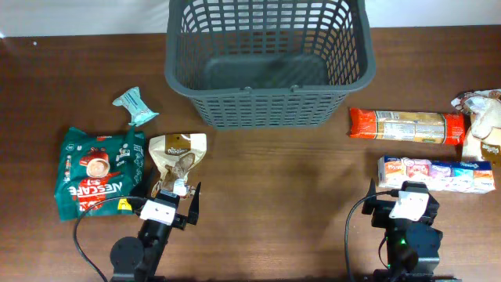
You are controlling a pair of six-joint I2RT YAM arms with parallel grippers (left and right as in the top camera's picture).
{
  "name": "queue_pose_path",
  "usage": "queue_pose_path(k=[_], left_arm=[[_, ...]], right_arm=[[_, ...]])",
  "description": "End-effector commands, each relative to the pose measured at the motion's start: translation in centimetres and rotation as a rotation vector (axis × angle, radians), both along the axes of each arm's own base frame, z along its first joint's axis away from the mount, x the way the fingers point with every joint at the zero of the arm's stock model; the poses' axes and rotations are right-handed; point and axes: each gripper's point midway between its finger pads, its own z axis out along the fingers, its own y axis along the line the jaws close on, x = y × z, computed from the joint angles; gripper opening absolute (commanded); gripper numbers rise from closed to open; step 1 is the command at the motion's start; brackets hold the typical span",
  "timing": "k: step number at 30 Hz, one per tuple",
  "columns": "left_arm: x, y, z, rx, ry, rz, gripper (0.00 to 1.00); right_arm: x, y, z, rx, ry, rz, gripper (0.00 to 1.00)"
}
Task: Pack container
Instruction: 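Move the left gripper toward the green Nescafe bag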
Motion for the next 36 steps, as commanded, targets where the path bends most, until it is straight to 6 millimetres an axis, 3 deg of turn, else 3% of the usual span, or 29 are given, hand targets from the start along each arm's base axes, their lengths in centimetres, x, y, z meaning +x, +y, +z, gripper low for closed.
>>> queue_pose_path(k=[1,7,12,17,20,24,29,36], left_arm=[[-0.2,-0.5,-0.1,-0.012,0.003,-0.032,0.99],[-0.2,-0.8,-0.8,-0.255,0.114,-0.03,0.99],[-0.2,-1.2,-1.4,-0.264,0.148,-0.049,0.99],[-1.2,-3.4,-1.0,-0.283,0.17,-0.186,0.99],[-1.6,-3.3,-0.4,-0.284,0.21,-0.178,0.99],[-2.1,-2.0,1.2,-0.278,0.281,-0.085,0.99],[-1.6,-0.3,5.1,-0.261,0.347,0.033,0.99],[1.7,-0.1,11.6,-0.1,0.479,0.04,0.99]], right_arm=[[0.0,-0.1,-0.2,0.009,-0.004,-0.006,0.99],[0.3,2.7,-0.2,0.057,-0.005,0.148,0.99],[0.0,6.8,-0.1,0.128,-0.006,0.378,0.99],[-1.0,10.7,1.2,0.203,-0.043,0.608,0.99],[-1.0,10.8,3.3,0.359,-0.08,0.573,0.99],[-1.2,10.8,6.1,0.413,-0.117,0.565,0.99],[-1.0,10.3,10.5,0.395,-0.116,0.536,0.99],[1.7,8.5,18.1,0.239,0.044,0.456,0.99]])
